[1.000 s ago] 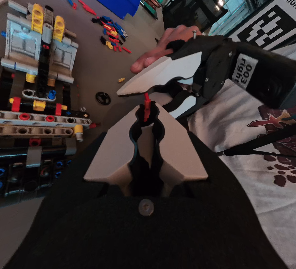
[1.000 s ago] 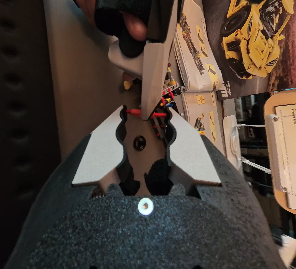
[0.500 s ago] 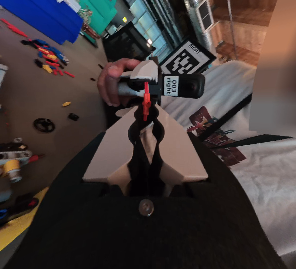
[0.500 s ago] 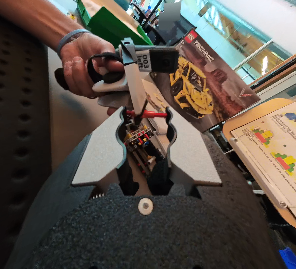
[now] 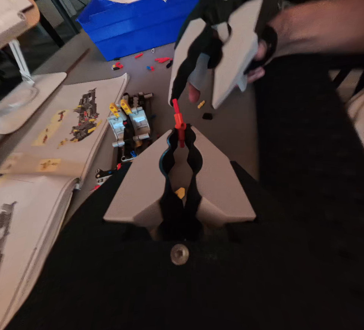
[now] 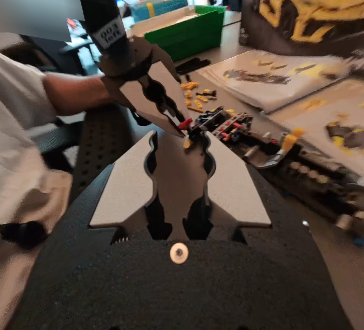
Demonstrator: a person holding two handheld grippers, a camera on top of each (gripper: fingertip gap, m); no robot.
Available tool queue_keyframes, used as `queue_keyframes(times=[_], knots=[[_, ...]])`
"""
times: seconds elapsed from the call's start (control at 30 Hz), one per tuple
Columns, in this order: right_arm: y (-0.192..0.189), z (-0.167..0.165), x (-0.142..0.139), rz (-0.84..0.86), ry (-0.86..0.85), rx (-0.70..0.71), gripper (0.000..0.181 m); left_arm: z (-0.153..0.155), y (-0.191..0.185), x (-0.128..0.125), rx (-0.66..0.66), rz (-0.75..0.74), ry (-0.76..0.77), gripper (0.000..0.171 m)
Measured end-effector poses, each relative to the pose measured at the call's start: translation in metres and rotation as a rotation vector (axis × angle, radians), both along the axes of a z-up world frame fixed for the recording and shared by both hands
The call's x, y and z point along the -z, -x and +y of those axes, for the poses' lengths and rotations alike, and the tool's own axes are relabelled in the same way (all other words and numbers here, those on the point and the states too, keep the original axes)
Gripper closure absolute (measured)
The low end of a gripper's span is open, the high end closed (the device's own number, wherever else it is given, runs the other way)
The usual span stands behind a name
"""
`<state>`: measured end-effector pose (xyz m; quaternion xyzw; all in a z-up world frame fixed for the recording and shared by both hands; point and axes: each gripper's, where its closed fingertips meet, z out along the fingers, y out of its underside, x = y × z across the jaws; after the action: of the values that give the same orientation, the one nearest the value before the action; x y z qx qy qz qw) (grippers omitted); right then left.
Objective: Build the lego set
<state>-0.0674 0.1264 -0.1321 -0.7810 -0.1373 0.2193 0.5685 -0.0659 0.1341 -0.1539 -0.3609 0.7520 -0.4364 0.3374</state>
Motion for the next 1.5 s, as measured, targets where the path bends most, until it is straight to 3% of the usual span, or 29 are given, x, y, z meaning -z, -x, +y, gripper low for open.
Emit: queue_keyframes(times=[0.07,0.13,0.43,0.7,0.83,1.27,1.4,1.5], knots=[[0.0,-0.001,-0.008,0.115,-0.001,-0.029,0.153,-0.001,0.0,0.006,0.0,-0.024,-0.097,0.167],[-0.004,-0.001,-0.011,0.121,-0.005,-0.026,0.163,-0.005,0.001,0.009,0.019,-0.033,-0.121,0.167],[0.0,-0.001,0.008,0.053,0.06,-0.041,0.174,-0.012,0.002,0.012,0.051,-0.058,-0.144,0.167],[0.001,-0.003,0.0,0.108,0.026,-0.063,0.178,-0.013,0.0,0.001,0.035,-0.092,-0.08,0.167],[0.001,-0.004,0.005,0.078,0.021,-0.05,0.179,-0.013,0.0,0.006,0.034,-0.098,-0.117,0.167],[0.003,-0.005,0.003,0.125,0.009,-0.071,0.178,-0.014,0.0,0.001,0.025,-0.14,-0.181,0.167],[0.001,-0.005,-0.006,0.286,0.036,-0.098,0.176,-0.014,-0.003,-0.006,0.015,-0.208,-0.215,0.167],[0.004,-0.01,-0.019,0.557,0.099,-0.2,0.139,-0.009,-0.004,-0.016,-0.017,-0.327,-0.324,0.168]])
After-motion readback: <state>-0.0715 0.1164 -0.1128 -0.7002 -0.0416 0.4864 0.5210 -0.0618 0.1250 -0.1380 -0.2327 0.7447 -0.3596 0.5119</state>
